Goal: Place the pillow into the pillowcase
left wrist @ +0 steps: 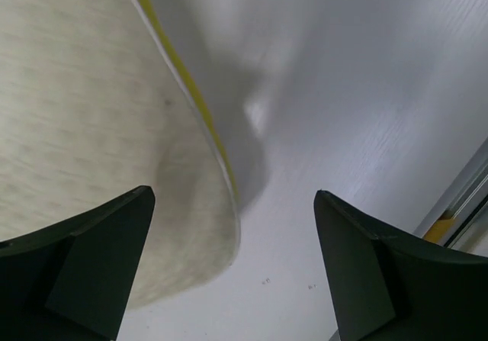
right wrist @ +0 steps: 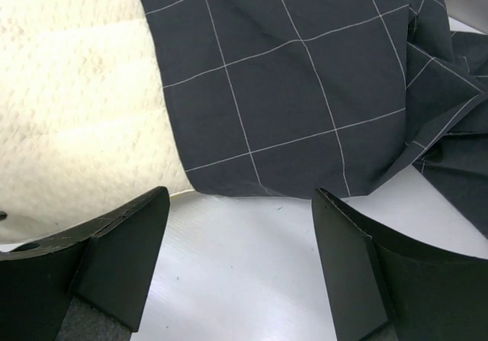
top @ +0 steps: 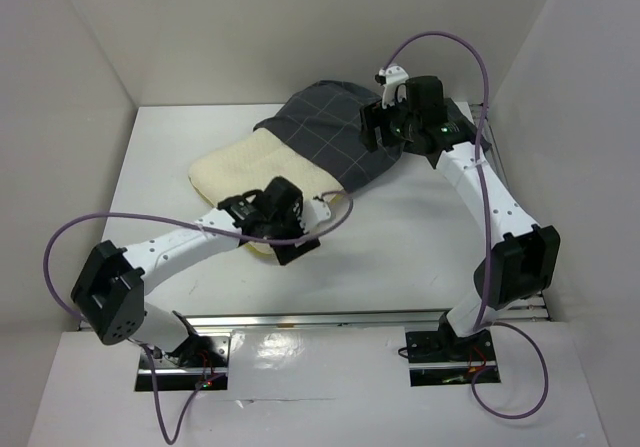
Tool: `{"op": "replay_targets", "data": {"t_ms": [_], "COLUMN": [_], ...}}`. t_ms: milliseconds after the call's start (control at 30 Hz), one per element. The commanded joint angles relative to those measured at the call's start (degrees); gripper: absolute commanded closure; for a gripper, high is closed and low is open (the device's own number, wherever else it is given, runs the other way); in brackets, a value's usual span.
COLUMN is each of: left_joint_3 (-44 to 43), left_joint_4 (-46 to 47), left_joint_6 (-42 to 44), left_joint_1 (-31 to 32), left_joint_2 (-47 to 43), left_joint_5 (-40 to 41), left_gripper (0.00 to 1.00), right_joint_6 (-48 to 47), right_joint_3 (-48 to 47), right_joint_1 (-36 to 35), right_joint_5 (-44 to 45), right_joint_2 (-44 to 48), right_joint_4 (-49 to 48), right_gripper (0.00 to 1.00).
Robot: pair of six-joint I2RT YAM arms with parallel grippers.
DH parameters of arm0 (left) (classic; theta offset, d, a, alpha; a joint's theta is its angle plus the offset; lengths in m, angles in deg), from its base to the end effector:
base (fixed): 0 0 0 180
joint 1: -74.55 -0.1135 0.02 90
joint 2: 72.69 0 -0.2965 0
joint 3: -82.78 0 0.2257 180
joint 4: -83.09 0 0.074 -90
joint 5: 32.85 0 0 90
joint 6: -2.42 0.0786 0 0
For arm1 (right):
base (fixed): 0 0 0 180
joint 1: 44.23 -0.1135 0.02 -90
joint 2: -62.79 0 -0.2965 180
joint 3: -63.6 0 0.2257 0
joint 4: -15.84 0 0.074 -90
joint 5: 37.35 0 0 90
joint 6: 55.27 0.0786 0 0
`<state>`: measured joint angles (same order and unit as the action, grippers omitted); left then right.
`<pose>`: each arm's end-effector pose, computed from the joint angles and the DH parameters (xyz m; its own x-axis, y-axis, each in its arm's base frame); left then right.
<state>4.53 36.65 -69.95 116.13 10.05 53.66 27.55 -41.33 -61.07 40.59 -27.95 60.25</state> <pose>0.2239 -0.2051 0.2716 -0.3442 0.7095 -0.6150 0.8346 0.5313 0.1458 0.3523 0.1238 0.3894 -0.4210 -0.2551 -0.8705 -0.5127 0.8585 -0.0037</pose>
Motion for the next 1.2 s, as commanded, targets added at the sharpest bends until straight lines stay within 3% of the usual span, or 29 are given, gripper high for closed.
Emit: {"op": "replay_targets", "data": {"t_ms": [0, 200, 300, 600, 767, 800, 833, 900, 933, 1000, 1167], "left_joint_3": [3.7, 11.4, 11.9, 10.4, 7.1, 6.4, 6.4, 4.9, 4.2, 2.8, -3.8], "left_joint_4": [6.6, 21.7, 25.6, 26.8, 22.7, 22.7, 22.1, 20.9, 19.7, 18.4, 14.9], "left_joint_6": [-0.8, -2.8, -2.8, -3.6, -5.4, -5.4, -5.9, -5.9, -6.5, -7.3, -8.4], "left_joint_1": [2.3, 4.0, 4.6, 4.6, 4.6, 4.6, 4.6, 4.6, 4.6, 4.6, 2.5], "left_joint_2": [-1.8, 1.0, 2.7, 9.5, 14.3, 14.9, 15.9, 16.9, 18.4, 19.7, 18.1], "left_joint_5": [9.7, 24.4, 27.6, 30.2, 29.0, 29.0, 27.8, 26.3, 26.2, 25.6, 21.6], "left_gripper": [0.0, 0.0, 0.0, 0.0, 0.04, 0.08, 0.23, 0.41, 0.74, 1.0, 1.0], "right_joint_6": [-0.6, 0.0, 0.0, 0.0, -0.6, -0.6, -0.6, -0.6, -0.6, -0.6, -0.1], "right_joint_3": [-0.2, 0.3, 0.8, 0.8, 2.1, 2.6, 2.6, 3.3, 3.9, 4.4, 5.8], "right_joint_1": [0.3, 0.3, 0.3, 0.8, 0.8, 0.8, 0.8, 1.4, 1.4, 1.4, 1.9], "right_joint_5": [-1.7, -2.3, -2.9, -3.4, -3.9, -3.9, -3.9, -3.9, -3.9, -3.9, -3.9], "right_joint_2": [2.9, 2.8, 3.4, 2.9, 2.8, 2.8, 3.5, 4.0, 4.5, 4.5, 5.7], "right_joint_4": [-0.1, 0.5, 0.5, 0.5, 1.0, 1.5, 1.5, 1.5, 1.5, 1.5, 2.0], "right_gripper": [0.18, 0.18, 0.18, 0.18, 0.18, 0.18, 0.18, 0.18, 0.18, 0.18, 0.19]}}
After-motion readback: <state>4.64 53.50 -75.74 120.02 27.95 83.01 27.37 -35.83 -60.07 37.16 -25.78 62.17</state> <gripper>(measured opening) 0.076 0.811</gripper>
